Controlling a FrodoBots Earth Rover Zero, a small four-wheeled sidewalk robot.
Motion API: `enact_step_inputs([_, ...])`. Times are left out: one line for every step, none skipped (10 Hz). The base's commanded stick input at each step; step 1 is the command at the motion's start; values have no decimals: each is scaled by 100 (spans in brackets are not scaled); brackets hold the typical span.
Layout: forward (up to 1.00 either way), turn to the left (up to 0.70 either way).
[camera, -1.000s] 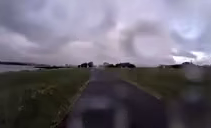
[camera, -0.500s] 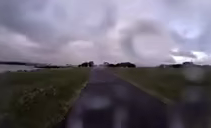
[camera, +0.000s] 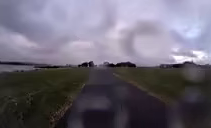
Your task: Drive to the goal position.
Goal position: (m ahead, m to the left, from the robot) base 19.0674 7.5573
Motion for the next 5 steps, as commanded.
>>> enact_step_inputs([70, 0])
enact_step_inputs([70, 0])
enact_step_inputs([70, 0])
enact_step_inputs([70, 0])
enact_step_inputs([70, 0])
